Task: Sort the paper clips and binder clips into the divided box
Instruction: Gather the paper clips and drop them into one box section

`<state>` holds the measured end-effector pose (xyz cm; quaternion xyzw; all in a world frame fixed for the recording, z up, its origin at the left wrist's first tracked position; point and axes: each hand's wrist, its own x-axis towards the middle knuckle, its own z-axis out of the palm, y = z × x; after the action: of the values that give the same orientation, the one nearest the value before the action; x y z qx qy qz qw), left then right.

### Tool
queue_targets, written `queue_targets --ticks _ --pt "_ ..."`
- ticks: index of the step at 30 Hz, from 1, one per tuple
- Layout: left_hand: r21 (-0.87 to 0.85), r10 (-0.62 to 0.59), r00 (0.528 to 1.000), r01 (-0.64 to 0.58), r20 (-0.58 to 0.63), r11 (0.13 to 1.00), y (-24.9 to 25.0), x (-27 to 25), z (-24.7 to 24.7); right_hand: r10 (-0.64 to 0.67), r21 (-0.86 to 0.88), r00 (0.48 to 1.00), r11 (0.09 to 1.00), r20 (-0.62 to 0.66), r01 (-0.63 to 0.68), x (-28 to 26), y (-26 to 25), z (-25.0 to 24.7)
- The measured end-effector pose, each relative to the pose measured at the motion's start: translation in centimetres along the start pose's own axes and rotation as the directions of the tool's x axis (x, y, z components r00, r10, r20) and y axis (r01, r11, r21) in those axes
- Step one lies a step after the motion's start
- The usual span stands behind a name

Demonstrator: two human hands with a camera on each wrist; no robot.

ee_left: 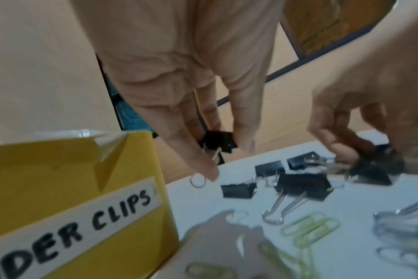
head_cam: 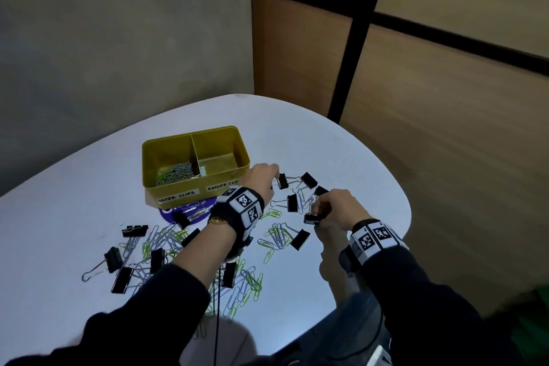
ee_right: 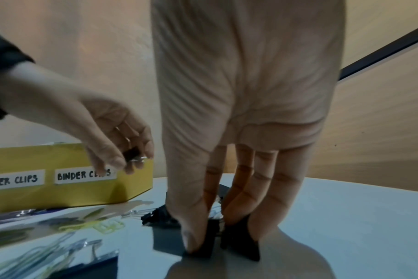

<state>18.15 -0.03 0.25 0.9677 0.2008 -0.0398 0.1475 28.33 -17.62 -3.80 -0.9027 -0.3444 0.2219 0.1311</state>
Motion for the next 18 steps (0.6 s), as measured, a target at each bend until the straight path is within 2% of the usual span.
queue_targets --ticks 2,4,6,9,12,14,16,18 --pt "0.053 0.011 1.0 -0.011 -0.002 0.999 -0.2 0.4 0.3 0.003 -0.014 0.998 1.0 -0.067 -0.004 -0.2 -0.1 0.1" --pt "0.121 -0.003 1.0 0.002 0.008 0.993 -0.4 0.2 0.8 -0.03 0.067 0.994 0.997 -0.107 0.037 -0.6 -0.6 0.2" --pt "0.192 -0.061 0.996 0.049 0.057 0.98 -0.9 -0.3 1.4 -0.1 0.125 0.993 0.986 -0.069 0.108 -1.1 -1.6 0.1" --pt "0.279 -0.124 0.964 0.055 0.237 0.959 -1.9 -1.2 2.0 -0.178 0.056 0.982 0.983 0.065 0.175 -1.5 -4.0 0.7" --pt "0.208 -0.081 0.933 0.007 0.35 0.978 -2.7 -2.3 2.3 -0.182 -0.098 0.976 0.976 0.117 0.193 -1.4 -6.3 2.5" --pt "0.115 -0.043 0.923 -0.001 0.381 0.993 -3.0 -3.3 2.2 -0.179 -0.134 0.977 0.972 0.118 0.194 -1.3 -7.7 3.5" --pt "-0.007 -0.019 0.932 0.023 0.363 1.0 -3.4 -4.5 2.0 -0.224 -0.114 0.967 0.965 0.119 0.238 -1.2 -8.7 4.0" --pt "-0.082 -0.049 0.956 0.075 0.291 0.994 -4.1 -5.8 1.5 -0.298 -0.057 0.945 0.95 0.131 0.307 -0.9 -9.3 4.4"
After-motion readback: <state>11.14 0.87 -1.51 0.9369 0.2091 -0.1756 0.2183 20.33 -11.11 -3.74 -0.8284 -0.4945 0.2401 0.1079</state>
